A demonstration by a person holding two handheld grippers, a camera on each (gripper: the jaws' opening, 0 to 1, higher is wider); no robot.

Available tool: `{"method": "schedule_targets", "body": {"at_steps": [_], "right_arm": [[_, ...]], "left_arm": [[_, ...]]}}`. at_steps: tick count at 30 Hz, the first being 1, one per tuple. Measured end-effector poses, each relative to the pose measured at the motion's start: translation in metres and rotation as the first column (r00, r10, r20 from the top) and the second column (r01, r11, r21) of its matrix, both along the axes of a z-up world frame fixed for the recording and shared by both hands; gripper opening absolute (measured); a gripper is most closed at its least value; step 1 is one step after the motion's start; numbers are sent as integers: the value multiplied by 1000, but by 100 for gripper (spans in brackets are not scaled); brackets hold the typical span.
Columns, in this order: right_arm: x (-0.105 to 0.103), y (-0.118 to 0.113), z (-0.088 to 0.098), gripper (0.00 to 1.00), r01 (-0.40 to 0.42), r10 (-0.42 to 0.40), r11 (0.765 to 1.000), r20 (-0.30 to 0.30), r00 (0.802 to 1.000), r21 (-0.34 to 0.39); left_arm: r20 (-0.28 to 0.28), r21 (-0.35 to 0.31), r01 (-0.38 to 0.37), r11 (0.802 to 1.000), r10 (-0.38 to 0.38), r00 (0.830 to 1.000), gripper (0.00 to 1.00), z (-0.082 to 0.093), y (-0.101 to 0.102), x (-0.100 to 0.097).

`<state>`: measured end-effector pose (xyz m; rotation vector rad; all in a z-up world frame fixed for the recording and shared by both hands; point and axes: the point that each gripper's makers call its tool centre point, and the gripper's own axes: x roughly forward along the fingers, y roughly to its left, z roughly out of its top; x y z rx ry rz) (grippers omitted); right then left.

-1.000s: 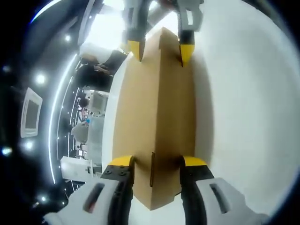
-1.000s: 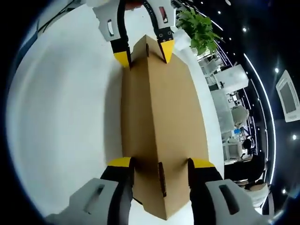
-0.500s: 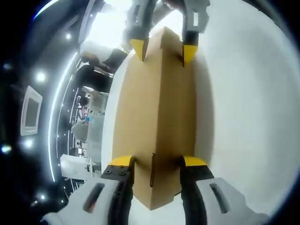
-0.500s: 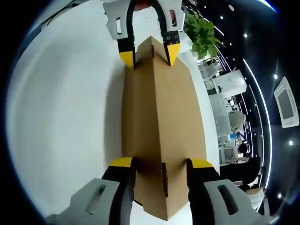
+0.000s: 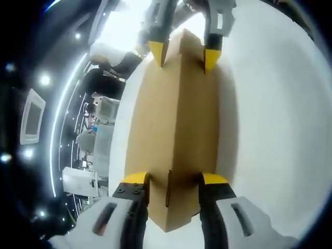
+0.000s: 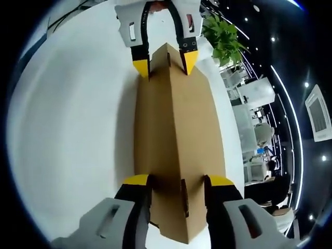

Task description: Operate the shoe box by opening the lid, removing the specified soft item, and placing it in the target area until the item is outside and the box remains undamaged.

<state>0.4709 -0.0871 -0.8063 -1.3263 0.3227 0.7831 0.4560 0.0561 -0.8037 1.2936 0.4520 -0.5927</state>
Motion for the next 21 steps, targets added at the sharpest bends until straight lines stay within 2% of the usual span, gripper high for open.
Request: {"method": "schedule_targets", "body": {"at_steps": [5,7,13,21], "right_arm": [[1,0,1,36,-21,21,1000,-15,1000,-3],[-1,1,13,36,-30,30,1000,-18,999,2],[5,3,32,35,-8,8,999,-14,1000,37],[8,5,43,33,8,-7,998,-15,1000,55]], "left_arm": [[-10,-16,4,1000,-4,1000,34,3,1,0],[-27,-33,-25,999,24,999,33,11,-1,0],[13,-52,-33,998,34,999,33,29,2,4],[24,-71,-48,996,50,998,32,40,5,11]]}}
